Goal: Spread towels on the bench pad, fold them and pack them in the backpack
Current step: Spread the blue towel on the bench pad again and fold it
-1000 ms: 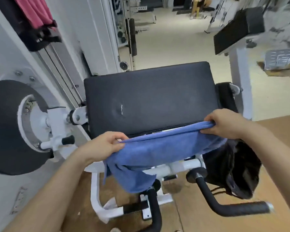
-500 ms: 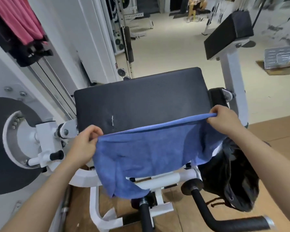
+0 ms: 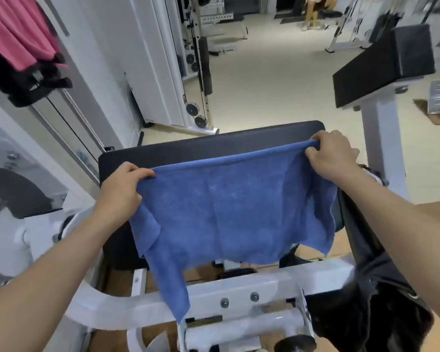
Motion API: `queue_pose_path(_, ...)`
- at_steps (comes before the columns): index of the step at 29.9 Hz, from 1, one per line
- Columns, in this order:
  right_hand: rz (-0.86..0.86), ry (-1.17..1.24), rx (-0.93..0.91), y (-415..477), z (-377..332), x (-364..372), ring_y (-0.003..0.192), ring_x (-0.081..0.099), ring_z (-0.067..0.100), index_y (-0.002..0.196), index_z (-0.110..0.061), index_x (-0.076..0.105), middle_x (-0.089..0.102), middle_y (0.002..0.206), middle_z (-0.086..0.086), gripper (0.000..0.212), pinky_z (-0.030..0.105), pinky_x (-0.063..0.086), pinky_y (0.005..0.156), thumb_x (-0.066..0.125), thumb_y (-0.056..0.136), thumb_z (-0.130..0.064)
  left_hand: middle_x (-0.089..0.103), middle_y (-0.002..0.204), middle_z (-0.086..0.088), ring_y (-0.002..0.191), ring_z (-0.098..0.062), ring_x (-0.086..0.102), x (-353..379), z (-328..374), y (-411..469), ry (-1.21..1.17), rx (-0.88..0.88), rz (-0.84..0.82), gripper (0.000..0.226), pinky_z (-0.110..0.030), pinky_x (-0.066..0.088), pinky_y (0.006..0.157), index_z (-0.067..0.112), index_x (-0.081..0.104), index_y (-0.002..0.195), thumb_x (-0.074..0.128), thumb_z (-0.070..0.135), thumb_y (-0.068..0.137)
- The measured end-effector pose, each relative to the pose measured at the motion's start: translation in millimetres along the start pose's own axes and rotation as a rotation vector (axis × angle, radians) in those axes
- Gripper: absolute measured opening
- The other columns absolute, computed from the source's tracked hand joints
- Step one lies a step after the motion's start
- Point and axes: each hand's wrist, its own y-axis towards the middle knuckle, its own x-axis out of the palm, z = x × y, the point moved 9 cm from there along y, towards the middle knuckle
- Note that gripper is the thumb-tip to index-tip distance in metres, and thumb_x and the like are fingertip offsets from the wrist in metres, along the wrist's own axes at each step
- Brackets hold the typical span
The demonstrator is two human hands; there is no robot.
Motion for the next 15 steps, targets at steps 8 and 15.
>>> queue_pose_path(8, 0.142, 0.102, -0.133, 74.1, -8.4, 19.4, 0.111, 0.043, 0.037, 0.117, -0.013, 0.062, 0.048, 0.116, 0.018, 0.029, 0.044, 0.042, 0.084, 0.05, 0.091, -0.011, 0.057, 0.106, -0.01, 0.098, -0.033, 0.055, 22.6, -3.0, 74.9, 0.102, -0.108, 0.002, 0.06, -0.034, 0.04, 0.077, 0.014, 0.069, 0.117, 0.052, -0.016, 0.068)
queue_pose_path(15, 0.21, 0.184, -0.092, 73.3, 17.8, 26.9, 0.115, 0.041, 0.04, 0.142, -0.011, 0.041, 0.041, 0.131, 0.021, 0.056, 0.045, 0.04, 0.09, 0.056, 0.088, -0.006, 0.061, 0.11, -0.014, 0.103, -0.039, 0.056, 54.8, 81.2, 89.7, 0.046, 0.042, 0.09, 0.042, -0.042, 0.045, 0.082, 0.007, 0.072, 0.103, 0.059, -0.013, 0.069)
